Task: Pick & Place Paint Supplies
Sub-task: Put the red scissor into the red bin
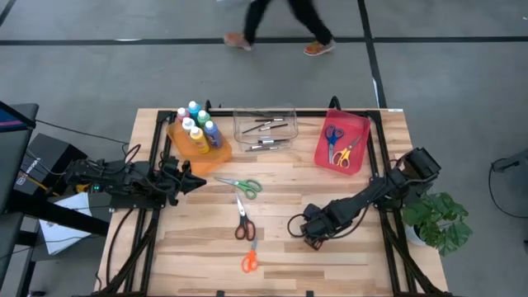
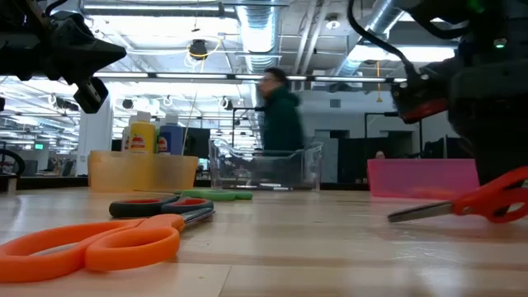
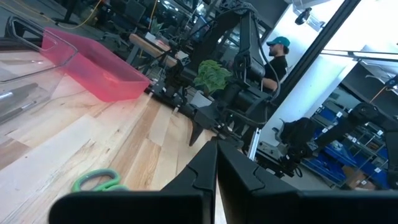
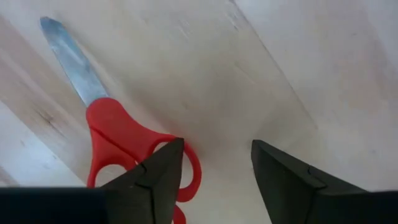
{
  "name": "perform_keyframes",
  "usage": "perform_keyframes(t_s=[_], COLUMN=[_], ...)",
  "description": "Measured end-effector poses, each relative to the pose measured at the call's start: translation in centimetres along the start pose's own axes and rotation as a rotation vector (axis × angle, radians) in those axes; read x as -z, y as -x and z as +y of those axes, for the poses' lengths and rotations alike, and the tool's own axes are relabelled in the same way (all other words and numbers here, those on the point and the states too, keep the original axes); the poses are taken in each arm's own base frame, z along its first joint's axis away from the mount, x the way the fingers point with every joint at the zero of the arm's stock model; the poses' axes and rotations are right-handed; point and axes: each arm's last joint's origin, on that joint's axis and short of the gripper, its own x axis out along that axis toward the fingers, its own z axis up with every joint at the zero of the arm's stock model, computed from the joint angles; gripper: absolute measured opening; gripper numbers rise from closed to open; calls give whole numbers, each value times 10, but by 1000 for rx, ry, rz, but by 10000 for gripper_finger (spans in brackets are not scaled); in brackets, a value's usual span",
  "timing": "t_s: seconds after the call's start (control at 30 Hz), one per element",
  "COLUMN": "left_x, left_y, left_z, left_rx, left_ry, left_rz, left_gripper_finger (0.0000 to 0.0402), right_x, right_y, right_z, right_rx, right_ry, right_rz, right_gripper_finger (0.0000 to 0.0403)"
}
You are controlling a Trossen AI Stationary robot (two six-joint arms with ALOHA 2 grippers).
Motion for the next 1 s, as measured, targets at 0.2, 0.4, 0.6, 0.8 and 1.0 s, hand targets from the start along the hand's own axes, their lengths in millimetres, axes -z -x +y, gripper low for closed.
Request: perform_keyframes(t_s=[0.2,0.4,0.6,0.8,1.0], left_x=[0,0,0,0,0], left_y=[0,0,0,0,0], left_z=[0,0,0,0,0], left_rx=[0,1,1,1,1], left_ry=[0,0,1,0,0], left_rz=[0,-1,-2,-2,-2], left_gripper_finger=[6,6,6,6,6], right_x=[1,2,4,8,9], right_y=[9,9,8,-10,-14], right_z=[-7,-4,-3,-7,-9], right_rx=[17,-11,-9,2,46], right_ry=[26,41,52,58,24], right_rz=[6,19,22,53,78], right_gripper_finger=[185,185,185,185,133])
